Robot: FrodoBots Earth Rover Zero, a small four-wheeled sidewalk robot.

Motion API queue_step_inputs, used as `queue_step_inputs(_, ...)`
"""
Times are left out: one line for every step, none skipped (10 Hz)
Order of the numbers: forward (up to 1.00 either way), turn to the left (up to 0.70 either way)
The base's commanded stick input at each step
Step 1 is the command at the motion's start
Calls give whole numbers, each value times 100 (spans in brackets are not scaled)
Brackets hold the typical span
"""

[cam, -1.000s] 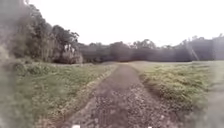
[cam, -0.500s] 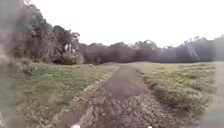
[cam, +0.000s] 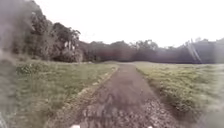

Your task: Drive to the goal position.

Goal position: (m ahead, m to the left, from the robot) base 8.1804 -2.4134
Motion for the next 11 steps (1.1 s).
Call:
queue_step_inputs(70,0)
queue_step_inputs(70,0)
queue_step_inputs(70,0)
queue_step_inputs(70,0)
queue_step_inputs(70,0)
queue_step_inputs(70,0)
queue_step_inputs(70,-18)
queue_step_inputs(70,-34)
queue_step_inputs(70,-34)
queue_step_inputs(70,-34)
queue_step_inputs(70,-34)
